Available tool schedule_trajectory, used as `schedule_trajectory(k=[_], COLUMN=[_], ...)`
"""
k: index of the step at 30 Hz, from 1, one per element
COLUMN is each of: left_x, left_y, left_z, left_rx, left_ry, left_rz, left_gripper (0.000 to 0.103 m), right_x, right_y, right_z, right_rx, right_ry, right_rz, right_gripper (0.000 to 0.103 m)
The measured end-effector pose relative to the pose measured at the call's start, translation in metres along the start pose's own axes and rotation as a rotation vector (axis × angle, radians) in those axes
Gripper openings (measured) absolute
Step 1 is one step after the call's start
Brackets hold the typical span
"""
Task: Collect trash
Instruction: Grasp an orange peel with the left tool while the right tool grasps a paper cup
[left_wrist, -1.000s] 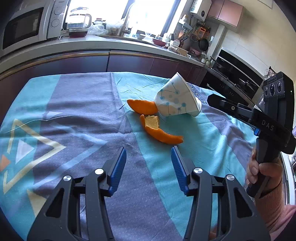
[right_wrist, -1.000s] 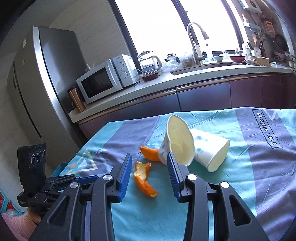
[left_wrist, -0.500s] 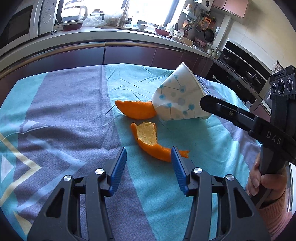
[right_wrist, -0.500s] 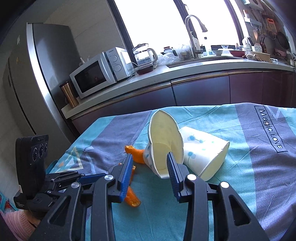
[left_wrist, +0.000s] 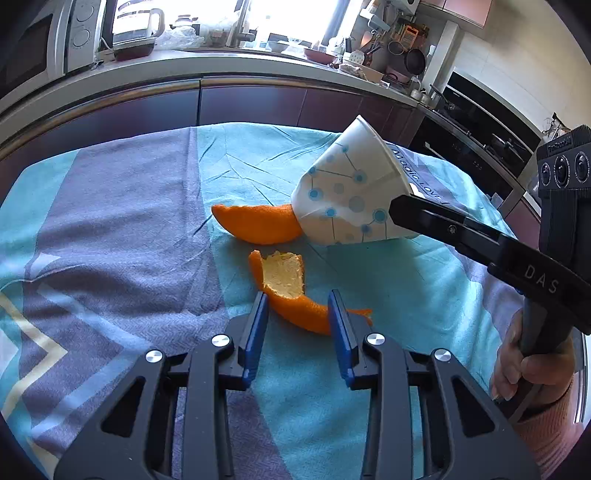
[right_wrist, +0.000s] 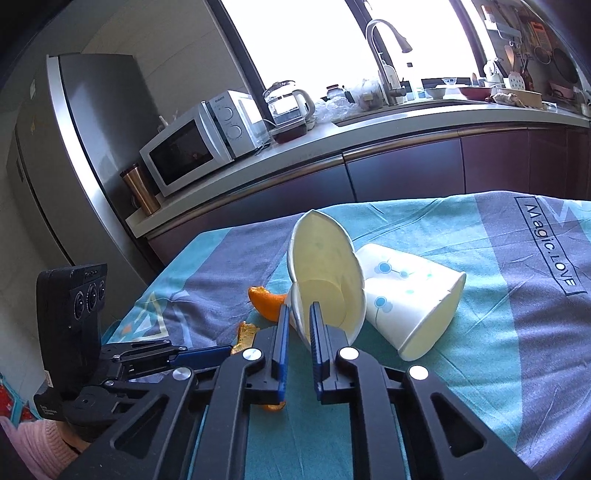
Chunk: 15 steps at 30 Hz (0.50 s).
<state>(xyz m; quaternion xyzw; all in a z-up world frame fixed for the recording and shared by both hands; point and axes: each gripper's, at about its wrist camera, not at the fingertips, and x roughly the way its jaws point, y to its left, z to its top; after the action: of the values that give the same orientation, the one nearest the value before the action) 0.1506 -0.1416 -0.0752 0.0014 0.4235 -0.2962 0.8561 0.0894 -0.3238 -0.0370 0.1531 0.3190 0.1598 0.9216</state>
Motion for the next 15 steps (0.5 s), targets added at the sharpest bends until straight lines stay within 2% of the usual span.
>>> schedule_trajectory(k=[6,15], left_x=[-0.006,-0.023], left_y=[-0.004,-0.003], left_z=[-0.004,-0.011], left_rx=[0.004,0.002], left_ry=[-0.016,-0.047], left_rz=[0.016,0.028], left_gripper=[0.025,0.014], right_x=[-0.005,-0.015], right_y=[-0.006,-0.005], right_z=[-0.002,-0.007], right_rx=[0.043,0.077], right_ry=[-0.010,-0.030], right_rz=[0.041,0.098], right_gripper=[0.003,0.003])
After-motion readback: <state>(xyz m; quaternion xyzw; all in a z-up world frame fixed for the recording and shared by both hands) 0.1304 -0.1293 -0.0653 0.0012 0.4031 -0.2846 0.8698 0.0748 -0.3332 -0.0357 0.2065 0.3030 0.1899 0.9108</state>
